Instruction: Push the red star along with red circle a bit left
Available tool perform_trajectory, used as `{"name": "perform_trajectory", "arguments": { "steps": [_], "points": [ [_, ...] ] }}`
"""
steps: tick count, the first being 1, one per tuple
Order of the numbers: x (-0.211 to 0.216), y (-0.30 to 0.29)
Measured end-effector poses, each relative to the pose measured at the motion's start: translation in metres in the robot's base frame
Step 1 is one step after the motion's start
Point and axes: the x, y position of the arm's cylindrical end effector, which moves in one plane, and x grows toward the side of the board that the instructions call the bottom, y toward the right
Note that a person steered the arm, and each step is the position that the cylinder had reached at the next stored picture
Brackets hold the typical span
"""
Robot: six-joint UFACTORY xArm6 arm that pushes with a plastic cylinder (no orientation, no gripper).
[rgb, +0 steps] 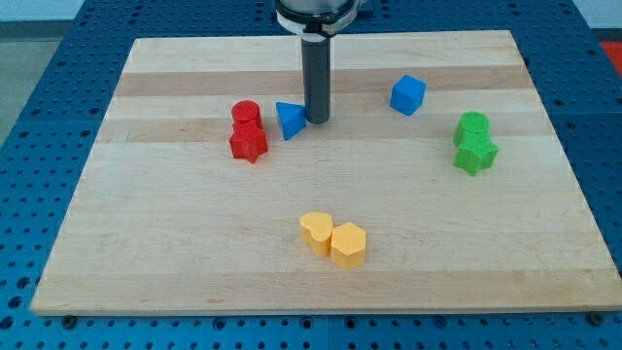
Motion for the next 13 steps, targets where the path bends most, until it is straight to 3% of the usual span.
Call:
{"name": "perform_trajectory", "arguments": {
  "steps": [2,3,5,7,13],
  "points": [
    [0.000,-0.002],
    [0.000,0.024],
    [0.035,0.052],
    [0.060,0.031],
    [0.060,-0.053]
  ]
}}
